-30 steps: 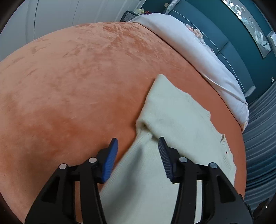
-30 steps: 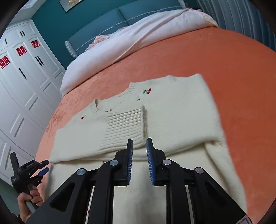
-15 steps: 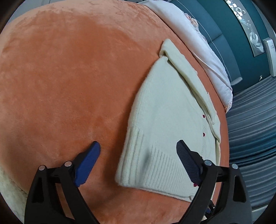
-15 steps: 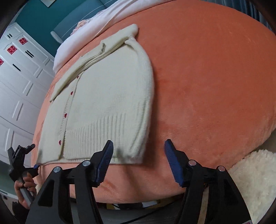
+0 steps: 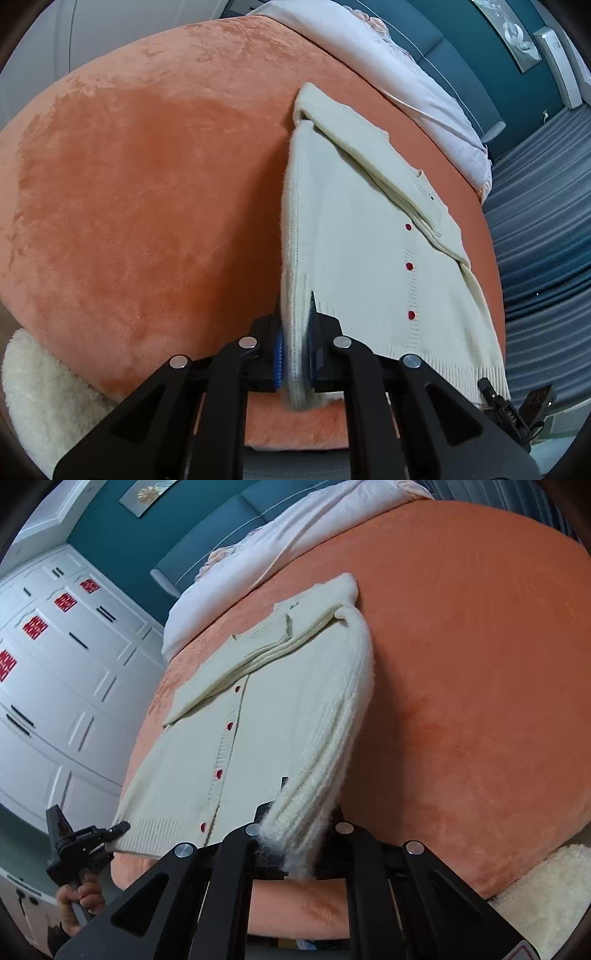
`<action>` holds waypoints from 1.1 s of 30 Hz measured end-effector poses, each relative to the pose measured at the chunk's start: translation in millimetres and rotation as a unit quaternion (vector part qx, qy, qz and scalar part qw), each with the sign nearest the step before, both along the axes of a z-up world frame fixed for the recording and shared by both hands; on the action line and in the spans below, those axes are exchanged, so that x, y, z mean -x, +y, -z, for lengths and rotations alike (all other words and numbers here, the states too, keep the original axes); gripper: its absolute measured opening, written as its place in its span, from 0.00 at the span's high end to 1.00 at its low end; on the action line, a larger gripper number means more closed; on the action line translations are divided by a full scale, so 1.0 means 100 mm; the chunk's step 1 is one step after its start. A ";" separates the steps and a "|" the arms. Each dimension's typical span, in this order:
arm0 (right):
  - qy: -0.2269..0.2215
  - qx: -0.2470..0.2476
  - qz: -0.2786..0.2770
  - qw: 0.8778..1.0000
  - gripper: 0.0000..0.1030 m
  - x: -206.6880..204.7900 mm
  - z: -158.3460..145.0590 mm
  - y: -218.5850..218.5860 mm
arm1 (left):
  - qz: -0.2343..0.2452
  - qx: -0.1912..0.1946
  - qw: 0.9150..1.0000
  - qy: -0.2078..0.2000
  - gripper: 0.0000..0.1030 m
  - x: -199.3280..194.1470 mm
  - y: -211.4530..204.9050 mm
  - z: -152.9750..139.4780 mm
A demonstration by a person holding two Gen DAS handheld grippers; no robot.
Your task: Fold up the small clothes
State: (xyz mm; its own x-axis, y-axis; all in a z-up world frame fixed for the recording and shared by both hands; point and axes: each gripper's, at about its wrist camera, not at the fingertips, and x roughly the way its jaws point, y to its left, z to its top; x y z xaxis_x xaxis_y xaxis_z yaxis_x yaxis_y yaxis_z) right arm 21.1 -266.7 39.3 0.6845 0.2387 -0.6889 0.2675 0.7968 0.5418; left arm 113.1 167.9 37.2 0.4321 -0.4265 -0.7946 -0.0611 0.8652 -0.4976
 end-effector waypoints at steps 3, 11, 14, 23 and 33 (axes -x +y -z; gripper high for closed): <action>0.009 0.025 -0.041 0.999 0.92 0.26 -0.12 0.04 | 0.020 -0.015 1.000 0.012 0.92 0.36 0.08 -0.06; 0.091 0.076 -0.219 0.968 0.92 1.30 -0.02 0.56 | 0.064 -0.058 0.991 0.106 0.92 1.67 0.46 0.02; 0.120 0.033 -0.239 0.963 0.92 1.72 0.06 0.67 | 0.069 -0.060 0.989 0.117 0.92 2.03 0.53 -0.07; -0.030 0.006 -0.159 0.987 0.92 1.07 -0.64 0.34 | 0.018 0.001 0.999 -0.038 0.91 0.72 0.45 -0.92; -0.101 -0.023 0.093 0.990 0.60 -0.59 -0.28 -0.26 | -0.062 -0.080 0.993 -0.057 0.57 -0.78 0.22 -0.21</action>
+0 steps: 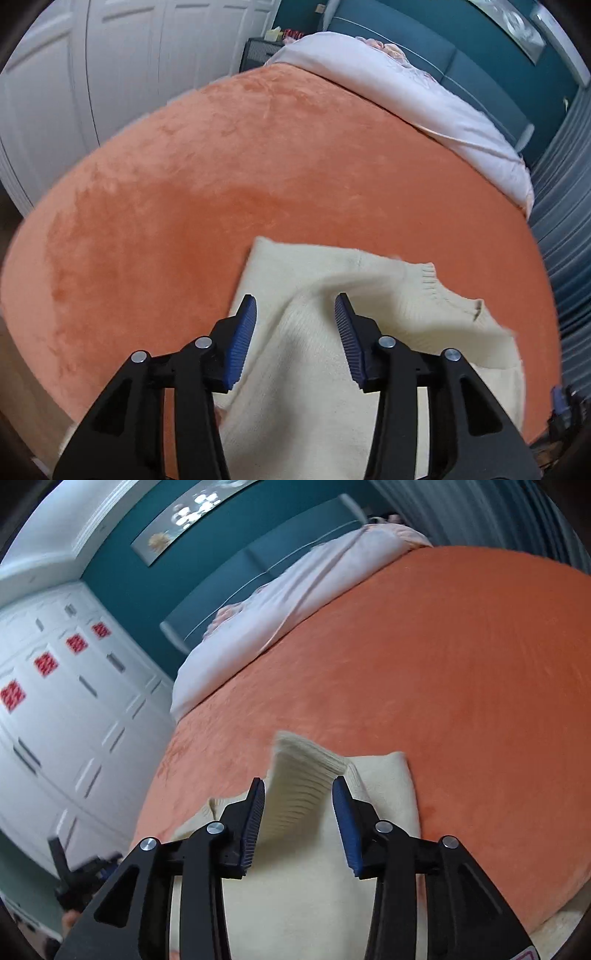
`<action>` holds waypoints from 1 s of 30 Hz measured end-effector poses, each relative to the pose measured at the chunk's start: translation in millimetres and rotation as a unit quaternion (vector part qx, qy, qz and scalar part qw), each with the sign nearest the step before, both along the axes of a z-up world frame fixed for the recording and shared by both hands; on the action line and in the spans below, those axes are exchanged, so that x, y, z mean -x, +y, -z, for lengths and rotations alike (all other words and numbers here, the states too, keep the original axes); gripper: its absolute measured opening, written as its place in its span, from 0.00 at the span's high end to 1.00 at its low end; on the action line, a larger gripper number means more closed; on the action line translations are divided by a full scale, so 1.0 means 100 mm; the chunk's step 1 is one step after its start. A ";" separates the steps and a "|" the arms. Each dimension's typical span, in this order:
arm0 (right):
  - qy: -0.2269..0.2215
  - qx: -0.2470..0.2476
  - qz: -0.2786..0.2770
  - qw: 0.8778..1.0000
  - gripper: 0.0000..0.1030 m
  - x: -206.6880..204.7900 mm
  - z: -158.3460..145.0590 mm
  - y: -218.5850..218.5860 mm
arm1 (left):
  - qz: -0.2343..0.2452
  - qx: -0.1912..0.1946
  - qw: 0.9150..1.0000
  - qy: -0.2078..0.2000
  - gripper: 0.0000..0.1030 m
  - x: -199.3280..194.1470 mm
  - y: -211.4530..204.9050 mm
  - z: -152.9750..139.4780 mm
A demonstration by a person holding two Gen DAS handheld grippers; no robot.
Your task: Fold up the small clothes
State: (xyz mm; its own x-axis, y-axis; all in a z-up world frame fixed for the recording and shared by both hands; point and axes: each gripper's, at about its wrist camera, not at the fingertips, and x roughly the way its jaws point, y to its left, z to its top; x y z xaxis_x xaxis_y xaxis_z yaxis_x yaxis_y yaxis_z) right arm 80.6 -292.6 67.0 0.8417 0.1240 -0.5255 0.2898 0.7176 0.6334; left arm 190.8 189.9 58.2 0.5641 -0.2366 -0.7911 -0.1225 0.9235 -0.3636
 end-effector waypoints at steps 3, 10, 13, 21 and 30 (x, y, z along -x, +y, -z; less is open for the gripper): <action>-0.013 -0.026 0.013 1.000 0.45 0.25 0.13 0.03 | -0.034 0.069 0.997 0.004 0.37 0.21 0.25 0.11; 0.064 0.077 -0.013 0.995 0.44 0.39 0.41 0.11 | 0.007 0.092 0.996 0.022 0.30 0.06 0.08 0.21; 0.064 0.097 0.002 0.993 0.34 0.22 0.38 0.01 | 0.034 0.062 0.997 0.042 0.17 -0.14 -0.10 0.34; 0.149 0.122 -0.053 0.980 0.71 -0.46 0.72 0.04 | 0.040 0.065 0.995 0.069 0.90 -0.37 -0.17 0.50; -0.013 0.128 -0.042 0.991 0.90 -0.29 -0.26 0.01 | 0.043 0.040 0.998 -0.015 0.90 -0.54 -0.19 -0.14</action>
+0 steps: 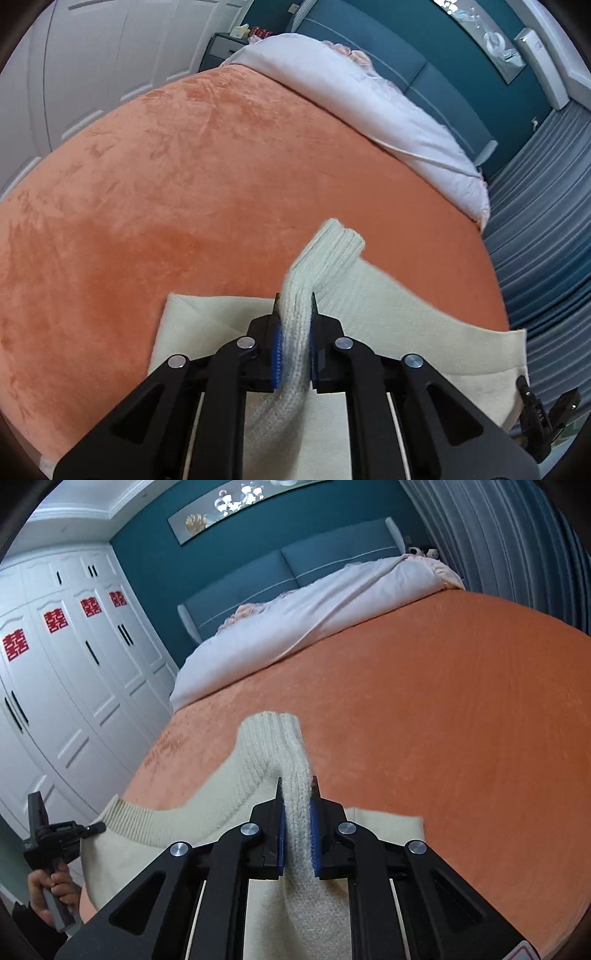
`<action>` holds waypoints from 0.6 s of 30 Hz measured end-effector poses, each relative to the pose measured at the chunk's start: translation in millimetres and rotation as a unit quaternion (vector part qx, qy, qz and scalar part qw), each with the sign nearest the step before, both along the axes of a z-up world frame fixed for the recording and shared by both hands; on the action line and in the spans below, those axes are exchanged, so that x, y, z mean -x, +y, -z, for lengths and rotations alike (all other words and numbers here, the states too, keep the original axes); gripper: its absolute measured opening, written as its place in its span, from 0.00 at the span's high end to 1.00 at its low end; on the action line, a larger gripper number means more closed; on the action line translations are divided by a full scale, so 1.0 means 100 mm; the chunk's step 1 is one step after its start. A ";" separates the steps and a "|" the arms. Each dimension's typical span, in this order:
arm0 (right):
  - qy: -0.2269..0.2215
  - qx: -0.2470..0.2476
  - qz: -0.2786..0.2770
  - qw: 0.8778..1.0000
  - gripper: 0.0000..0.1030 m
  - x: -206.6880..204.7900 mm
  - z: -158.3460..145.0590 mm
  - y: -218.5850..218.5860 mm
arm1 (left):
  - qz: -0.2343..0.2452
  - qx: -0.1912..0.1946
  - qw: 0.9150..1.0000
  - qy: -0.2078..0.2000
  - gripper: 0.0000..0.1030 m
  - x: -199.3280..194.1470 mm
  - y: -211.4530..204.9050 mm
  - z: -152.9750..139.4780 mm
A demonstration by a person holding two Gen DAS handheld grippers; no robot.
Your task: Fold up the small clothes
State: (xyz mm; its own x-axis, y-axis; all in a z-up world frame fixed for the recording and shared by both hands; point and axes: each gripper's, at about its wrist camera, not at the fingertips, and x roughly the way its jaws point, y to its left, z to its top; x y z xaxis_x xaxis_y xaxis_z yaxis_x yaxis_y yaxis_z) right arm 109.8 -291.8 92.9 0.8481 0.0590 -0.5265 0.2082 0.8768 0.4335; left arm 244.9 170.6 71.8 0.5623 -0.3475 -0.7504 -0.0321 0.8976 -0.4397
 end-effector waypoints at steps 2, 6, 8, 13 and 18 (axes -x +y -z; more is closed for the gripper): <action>0.037 -0.002 0.019 0.999 0.90 -0.12 0.23 -0.15 | -0.009 -0.021 0.998 0.051 0.90 -0.14 0.01 0.40; 0.185 -0.046 0.034 0.981 0.91 -0.30 1.24 -0.34 | -0.026 -0.019 0.995 0.094 0.90 -0.08 0.06 0.83; 0.166 -0.049 0.038 0.984 0.91 -0.20 1.24 -0.33 | -0.024 -0.027 0.995 0.090 0.90 -0.07 0.05 0.78; 0.191 -0.015 0.037 0.981 0.89 -0.25 1.15 -0.25 | -0.038 -0.028 0.995 0.087 0.81 -0.02 0.08 0.58; 0.130 0.055 0.046 0.989 0.79 0.15 0.59 0.15 | -0.016 -0.022 1.000 0.002 0.52 0.69 -0.04 0.10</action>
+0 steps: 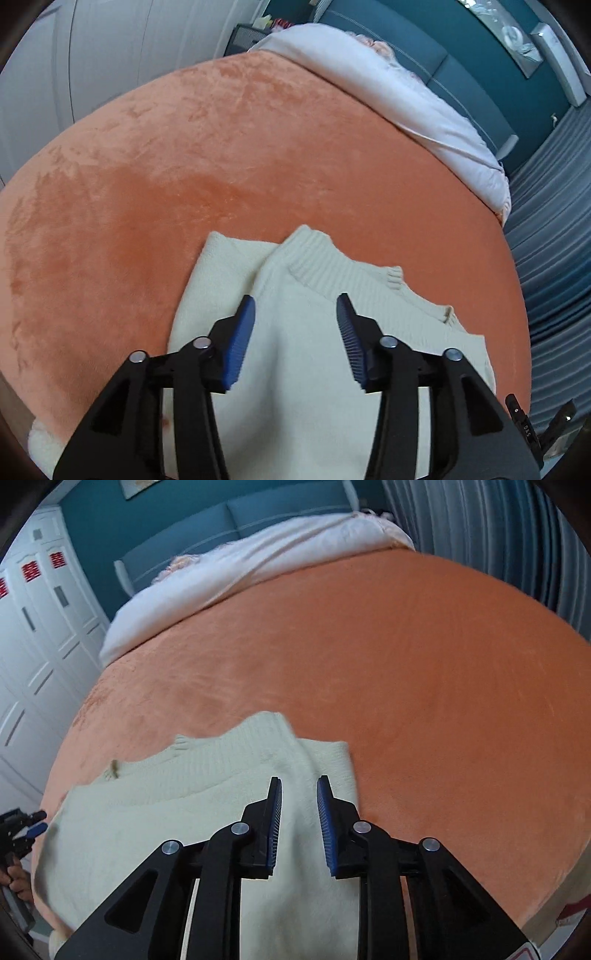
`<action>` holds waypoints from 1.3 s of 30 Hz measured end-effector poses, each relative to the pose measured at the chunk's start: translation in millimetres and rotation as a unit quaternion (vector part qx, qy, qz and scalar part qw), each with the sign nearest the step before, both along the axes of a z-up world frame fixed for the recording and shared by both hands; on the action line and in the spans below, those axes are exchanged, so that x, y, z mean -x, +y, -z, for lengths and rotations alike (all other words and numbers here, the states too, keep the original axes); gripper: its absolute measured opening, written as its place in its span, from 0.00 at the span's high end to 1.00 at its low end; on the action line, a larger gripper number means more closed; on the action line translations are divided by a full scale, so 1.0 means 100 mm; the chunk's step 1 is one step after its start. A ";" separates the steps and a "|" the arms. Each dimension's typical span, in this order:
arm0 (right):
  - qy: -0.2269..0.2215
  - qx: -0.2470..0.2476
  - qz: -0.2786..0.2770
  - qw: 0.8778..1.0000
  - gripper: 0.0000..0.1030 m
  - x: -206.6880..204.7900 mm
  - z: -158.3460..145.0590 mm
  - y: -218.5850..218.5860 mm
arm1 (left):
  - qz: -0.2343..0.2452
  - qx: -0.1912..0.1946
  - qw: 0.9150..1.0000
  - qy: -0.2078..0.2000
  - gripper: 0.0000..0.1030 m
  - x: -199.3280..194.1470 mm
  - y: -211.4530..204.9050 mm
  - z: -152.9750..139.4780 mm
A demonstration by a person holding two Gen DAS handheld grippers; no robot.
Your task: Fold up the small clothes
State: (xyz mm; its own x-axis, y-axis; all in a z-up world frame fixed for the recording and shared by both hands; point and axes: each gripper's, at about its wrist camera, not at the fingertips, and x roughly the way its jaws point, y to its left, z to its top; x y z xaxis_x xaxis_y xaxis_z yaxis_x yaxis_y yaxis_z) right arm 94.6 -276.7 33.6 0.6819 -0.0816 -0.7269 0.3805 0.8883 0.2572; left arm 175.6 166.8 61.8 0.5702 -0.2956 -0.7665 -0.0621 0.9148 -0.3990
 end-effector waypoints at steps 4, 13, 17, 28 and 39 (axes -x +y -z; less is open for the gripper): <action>-0.014 -0.019 -0.117 0.993 0.84 0.35 -0.07 0.90 | 0.051 -0.032 0.998 0.000 0.51 0.60 -0.50 0.04; 0.037 0.000 -0.186 0.982 0.93 0.29 0.34 1.66 | 0.025 -0.085 0.995 0.043 0.54 0.78 -0.35 0.42; 0.082 -0.022 -0.029 0.996 1.00 0.69 0.57 0.57 | 0.005 -0.044 0.997 0.059 0.63 0.79 0.14 0.53; 0.039 -0.099 0.023 0.994 0.57 1.25 0.48 0.17 | -0.107 0.020 0.993 0.051 0.15 1.15 0.50 0.43; 0.048 -0.202 0.057 0.977 0.40 1.02 0.83 0.02 | -0.135 0.085 0.981 0.111 0.14 0.85 0.49 0.79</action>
